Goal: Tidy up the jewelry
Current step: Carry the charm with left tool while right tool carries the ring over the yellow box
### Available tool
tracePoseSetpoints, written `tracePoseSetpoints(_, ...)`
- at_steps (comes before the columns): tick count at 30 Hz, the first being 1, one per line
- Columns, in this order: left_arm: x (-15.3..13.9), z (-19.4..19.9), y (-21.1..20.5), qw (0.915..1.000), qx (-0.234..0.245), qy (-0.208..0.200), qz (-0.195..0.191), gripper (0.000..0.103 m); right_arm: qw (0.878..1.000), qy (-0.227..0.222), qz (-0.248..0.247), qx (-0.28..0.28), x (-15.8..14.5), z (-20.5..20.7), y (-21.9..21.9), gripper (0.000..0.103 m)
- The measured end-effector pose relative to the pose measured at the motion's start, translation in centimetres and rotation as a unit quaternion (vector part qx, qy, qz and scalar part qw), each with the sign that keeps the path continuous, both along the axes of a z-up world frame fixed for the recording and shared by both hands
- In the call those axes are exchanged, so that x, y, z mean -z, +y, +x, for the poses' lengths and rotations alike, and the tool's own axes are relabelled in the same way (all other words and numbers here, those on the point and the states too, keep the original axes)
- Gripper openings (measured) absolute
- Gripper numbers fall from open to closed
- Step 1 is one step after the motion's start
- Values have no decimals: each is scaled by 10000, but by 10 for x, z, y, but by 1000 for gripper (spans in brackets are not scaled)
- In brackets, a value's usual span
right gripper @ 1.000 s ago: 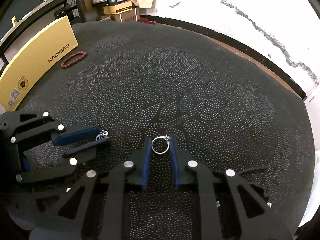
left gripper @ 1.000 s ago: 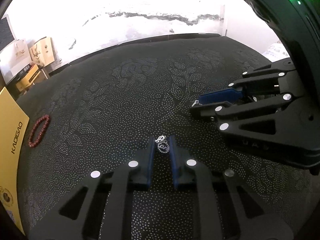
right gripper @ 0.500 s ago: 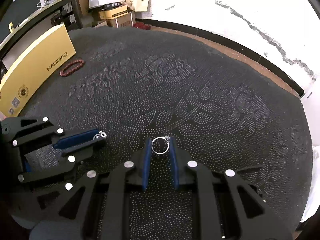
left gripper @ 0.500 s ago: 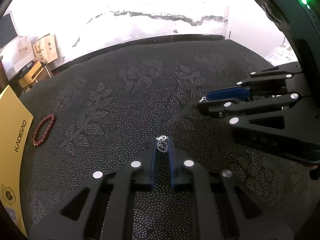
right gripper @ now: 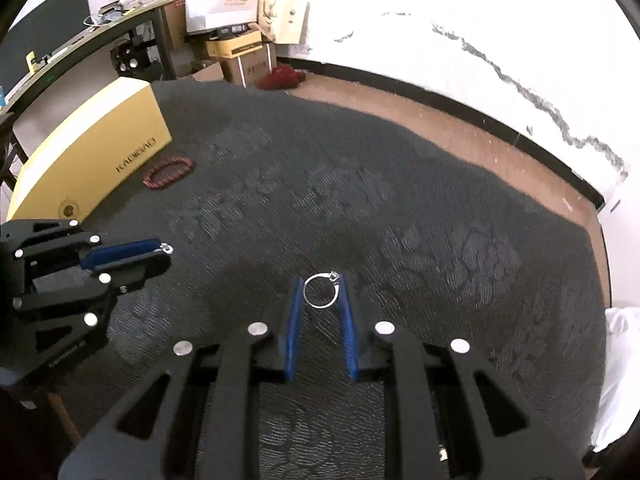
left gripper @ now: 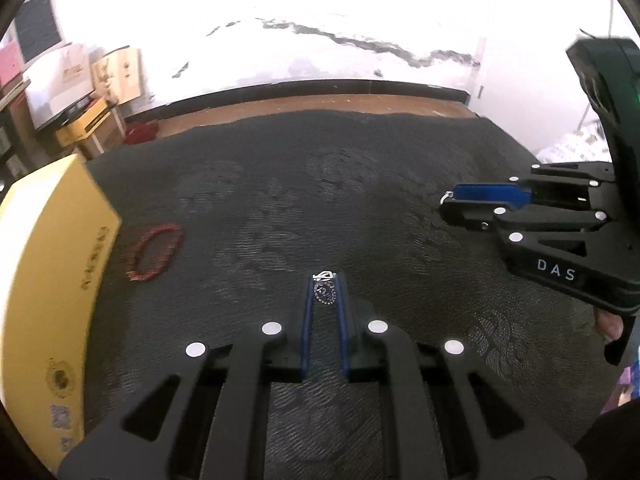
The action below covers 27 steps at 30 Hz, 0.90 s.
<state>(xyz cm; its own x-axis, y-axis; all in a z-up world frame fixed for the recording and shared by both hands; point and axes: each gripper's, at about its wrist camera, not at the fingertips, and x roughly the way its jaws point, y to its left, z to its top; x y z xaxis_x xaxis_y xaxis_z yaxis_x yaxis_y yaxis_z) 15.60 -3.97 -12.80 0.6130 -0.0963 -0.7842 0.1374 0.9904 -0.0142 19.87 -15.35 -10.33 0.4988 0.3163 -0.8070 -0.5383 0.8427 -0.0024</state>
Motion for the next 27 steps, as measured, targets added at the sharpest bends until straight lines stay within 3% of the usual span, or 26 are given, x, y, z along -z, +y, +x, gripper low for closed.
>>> tracePoseSetpoints(6,-42,-22,62,9988,-465,-122,88,10,9990,-263,145,-326,-47,-18,55,19)
tracePoseSetpoints(11,-74,-47,146,9945,-1043,-60,15,10,9953,-330,371,-835,-82,-35,122,19)
tracePoseSetpoints(18,-106,-83,267,9852,-1709,143,-44,10,9830,-284,447,-1757,-122,-49,249,19)
tracePoseSetpoints(22,-106,-92,341,9776,-2080,319,33,10,9771,-131,355,-2093,-122,-40,317,19)
tracePoseSetpoints(27,-79,-86,392,9726,-2255,544,129,10,9743,208,57,-2241,-89,-11,381,19)
